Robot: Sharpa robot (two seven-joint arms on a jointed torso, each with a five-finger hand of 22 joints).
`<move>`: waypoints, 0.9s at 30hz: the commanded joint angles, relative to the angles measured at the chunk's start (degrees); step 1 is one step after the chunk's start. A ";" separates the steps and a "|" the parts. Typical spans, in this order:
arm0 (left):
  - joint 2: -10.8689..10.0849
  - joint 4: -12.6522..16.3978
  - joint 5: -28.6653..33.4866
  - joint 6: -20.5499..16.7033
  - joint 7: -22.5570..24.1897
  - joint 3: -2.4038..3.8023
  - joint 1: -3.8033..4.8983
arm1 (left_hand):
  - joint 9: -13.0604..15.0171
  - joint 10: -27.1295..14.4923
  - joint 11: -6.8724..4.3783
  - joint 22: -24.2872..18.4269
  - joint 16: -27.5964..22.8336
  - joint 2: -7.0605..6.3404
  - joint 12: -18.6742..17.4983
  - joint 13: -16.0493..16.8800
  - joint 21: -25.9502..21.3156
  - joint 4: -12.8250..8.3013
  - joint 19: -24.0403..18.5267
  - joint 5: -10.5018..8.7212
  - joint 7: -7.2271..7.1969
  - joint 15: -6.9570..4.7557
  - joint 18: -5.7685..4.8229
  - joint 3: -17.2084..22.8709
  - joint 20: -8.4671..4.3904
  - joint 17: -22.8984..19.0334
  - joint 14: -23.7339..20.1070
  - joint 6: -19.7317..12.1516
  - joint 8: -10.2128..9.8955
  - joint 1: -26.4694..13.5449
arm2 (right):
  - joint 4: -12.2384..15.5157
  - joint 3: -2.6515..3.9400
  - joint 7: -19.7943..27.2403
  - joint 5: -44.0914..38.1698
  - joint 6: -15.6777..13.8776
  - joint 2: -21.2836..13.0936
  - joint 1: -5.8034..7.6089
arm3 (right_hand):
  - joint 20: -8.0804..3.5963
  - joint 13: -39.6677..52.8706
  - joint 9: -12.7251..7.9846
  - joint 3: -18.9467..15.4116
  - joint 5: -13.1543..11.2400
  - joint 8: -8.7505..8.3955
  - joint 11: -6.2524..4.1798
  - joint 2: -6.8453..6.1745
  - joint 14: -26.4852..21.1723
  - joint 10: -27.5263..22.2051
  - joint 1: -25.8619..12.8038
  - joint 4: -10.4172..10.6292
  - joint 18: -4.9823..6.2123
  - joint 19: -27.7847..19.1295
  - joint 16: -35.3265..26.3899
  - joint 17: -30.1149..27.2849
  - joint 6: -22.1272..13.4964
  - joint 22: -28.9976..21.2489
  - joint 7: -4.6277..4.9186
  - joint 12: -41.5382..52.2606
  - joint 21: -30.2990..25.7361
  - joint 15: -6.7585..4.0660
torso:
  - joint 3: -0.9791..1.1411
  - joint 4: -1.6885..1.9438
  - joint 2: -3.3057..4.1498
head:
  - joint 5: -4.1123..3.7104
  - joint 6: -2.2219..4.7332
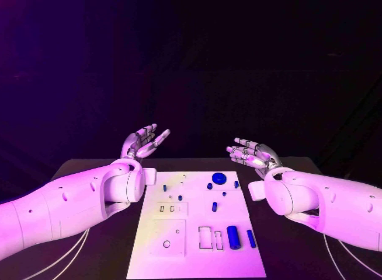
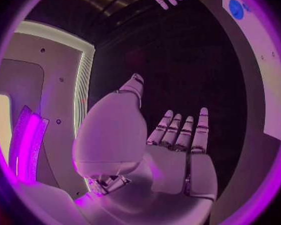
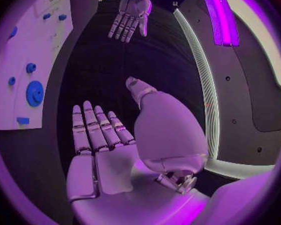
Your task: Assemble the parts on the task board
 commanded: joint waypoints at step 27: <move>-11.64 16.04 -4.04 8.41 -0.89 0.93 0.66 | 6.29 44.08 -0.13 12.36 19.99 1.04 3.68 2.47 24.39 -0.22 31.14 0.08 2.31 -6.45 5.53 6.24 -5.28 19.71 48.37 29.04 8.81 7.10 | -4.38 -0.20 -16.80 -73.75 12.70 1.52 7.49 | -12.36 1.47 5.41 9.21 -0.05 6.64 -9.59 -6.35 48.95 40.49 4.63 -7.93 3.54 43.74 29.53 25.07 34.64 17.34 -0.26 1.02 31.66 -13.24 | 0.66 1.48 5.12 | -1.12 -0.95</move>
